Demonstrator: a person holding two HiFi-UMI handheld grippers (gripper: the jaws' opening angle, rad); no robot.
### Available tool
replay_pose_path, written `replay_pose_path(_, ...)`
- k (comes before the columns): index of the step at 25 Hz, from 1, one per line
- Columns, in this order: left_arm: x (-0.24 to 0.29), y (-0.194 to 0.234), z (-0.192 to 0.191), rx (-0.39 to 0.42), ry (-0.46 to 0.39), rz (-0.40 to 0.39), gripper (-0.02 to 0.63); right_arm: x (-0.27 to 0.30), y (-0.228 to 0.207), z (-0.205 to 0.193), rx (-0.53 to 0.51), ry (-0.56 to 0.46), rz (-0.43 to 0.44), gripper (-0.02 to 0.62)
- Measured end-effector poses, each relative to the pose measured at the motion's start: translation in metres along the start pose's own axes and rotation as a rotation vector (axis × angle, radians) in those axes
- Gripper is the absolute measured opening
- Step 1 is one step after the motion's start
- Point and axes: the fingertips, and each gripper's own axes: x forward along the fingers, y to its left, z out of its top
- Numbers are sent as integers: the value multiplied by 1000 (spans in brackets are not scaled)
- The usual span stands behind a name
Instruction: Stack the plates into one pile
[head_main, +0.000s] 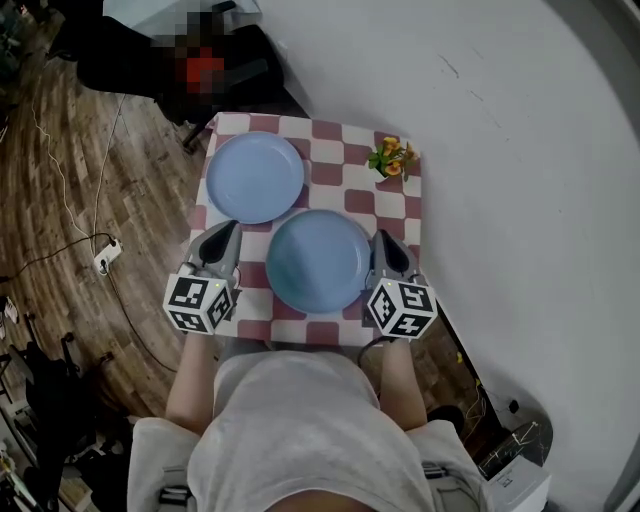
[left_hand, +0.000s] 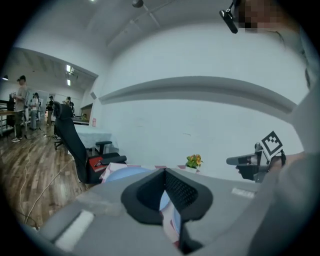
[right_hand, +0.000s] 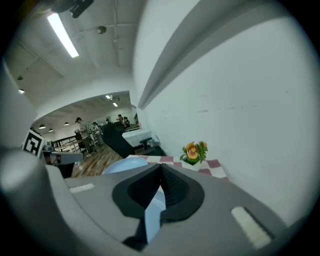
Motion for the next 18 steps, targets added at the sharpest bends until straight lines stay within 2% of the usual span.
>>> replay_pose_path(10,-62,10,94,103,-288,80,6,-31,48,100,-29,-303,127,2)
replay_pose_path(13,-81,6,117,125,-366,83,5,-44,63,123,-59,-390,160,2)
replay_pose_path(18,-111,-6,140,223,-449,71,5,-57,85,145,-90,-487,224,2)
